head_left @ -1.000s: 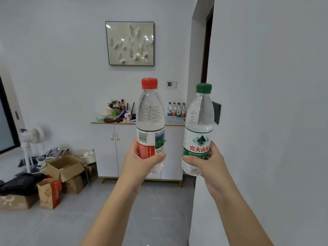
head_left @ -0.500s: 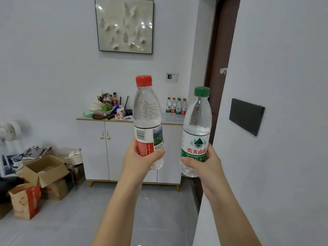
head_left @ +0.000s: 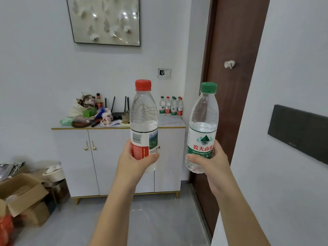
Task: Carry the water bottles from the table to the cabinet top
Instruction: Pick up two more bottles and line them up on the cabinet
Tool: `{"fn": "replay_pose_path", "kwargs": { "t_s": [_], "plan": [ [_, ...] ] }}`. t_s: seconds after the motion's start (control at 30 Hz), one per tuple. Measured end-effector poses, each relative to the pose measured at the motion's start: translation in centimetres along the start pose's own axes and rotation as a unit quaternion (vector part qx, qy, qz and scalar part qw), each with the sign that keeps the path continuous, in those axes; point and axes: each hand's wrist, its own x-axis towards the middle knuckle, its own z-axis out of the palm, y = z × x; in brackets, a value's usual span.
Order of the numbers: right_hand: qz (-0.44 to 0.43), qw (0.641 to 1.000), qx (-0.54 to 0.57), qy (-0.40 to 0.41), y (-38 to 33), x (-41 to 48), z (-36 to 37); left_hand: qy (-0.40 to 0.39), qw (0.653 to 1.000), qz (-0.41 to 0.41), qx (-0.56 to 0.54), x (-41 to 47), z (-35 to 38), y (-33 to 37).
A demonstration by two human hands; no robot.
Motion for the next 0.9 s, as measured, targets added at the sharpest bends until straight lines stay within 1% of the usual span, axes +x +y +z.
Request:
{"fn": "replay_pose_path", "kwargs": {
  "t_s": [0.13,0.2,0.33,0.53,0.67,0.9],
  "plan": [
    [0.004,1.0,-0.002,-0.005,1.4,3.0,0.4,0.004,1.0,-0.01,0.0,3.0,0.5,-1.7],
    [0.002,1.0,-0.003,-0.001,3.9,8.0,0.6,0.003,1.0,-0.012,-0.001,7.6,2.1,-4.4],
    [0.0,1.0,0.003,0.001,5.9,12.3,0.8,-0.002,1.0,-0.013,0.003,11.5,3.5,-6.1],
    [0.002,1.0,0.016,-0.001,8.8,24.2,1.6,-0.006,1.0,0.005,0.015,21.9,6.9,-8.1],
    [-0.008,1.0,0.015,-0.02,10.1,31.5,2.3,0.006,1.0,0.016,0.003,28.4,8.6,-9.6],
    [-0.001,1.0,0.011,-0.025,13.9,40.5,3.1,0.017,1.0,0.019,-0.006,37.5,10.4,-13.4]
  ]
}}
